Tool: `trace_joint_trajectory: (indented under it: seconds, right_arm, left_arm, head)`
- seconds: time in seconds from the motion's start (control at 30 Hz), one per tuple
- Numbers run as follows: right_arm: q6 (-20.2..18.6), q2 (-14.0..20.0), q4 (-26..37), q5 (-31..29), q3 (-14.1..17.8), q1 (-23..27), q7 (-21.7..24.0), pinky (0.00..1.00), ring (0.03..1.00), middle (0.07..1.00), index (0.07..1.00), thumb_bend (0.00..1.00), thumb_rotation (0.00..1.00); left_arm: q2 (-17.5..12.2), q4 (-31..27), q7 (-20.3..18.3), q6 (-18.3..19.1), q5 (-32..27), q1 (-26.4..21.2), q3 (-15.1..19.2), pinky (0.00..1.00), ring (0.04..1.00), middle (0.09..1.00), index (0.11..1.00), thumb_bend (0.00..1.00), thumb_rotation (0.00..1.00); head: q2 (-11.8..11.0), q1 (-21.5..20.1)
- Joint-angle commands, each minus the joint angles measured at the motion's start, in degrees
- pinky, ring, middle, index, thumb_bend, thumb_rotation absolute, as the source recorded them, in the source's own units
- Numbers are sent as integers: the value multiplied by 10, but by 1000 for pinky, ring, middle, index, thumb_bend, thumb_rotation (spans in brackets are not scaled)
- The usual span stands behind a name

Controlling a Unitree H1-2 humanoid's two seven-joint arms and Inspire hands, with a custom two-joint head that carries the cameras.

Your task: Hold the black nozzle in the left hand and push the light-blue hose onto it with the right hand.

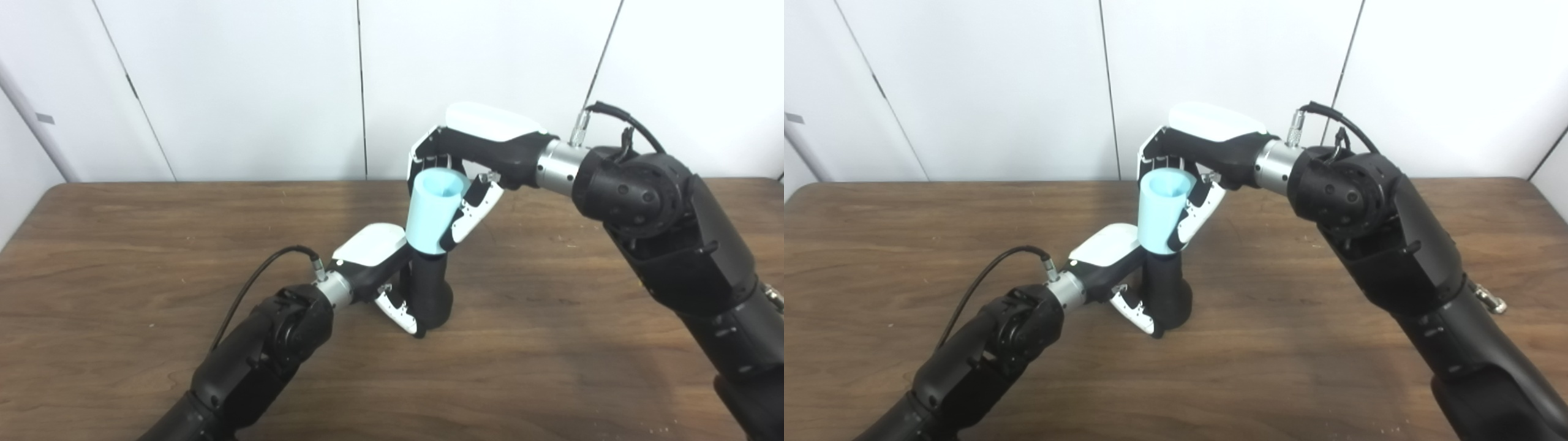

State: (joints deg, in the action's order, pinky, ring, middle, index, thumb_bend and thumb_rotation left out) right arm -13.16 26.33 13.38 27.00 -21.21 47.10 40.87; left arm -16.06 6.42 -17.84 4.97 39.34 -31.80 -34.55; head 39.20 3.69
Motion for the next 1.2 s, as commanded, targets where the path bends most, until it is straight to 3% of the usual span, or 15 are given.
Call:
trace_joint_trajectory:
  seconds: [0.0, 1.17]
  right_arm:
    - [16, 6, 8, 7, 4, 25, -6, 360, 466, 479, 465, 502, 0]
    - [31, -14, -15, 29, -19, -37, -6, 355, 456, 486, 472, 502, 0]
  left_arm:
    - [5, 22, -41, 7, 22, 27, -31, 966, 596, 489, 481, 526, 0]
    - [2, -5, -50, 15, 23, 31, -25, 966, 591, 485, 484, 526, 0]
  head:
    - [1, 0]
    - [19, 6]
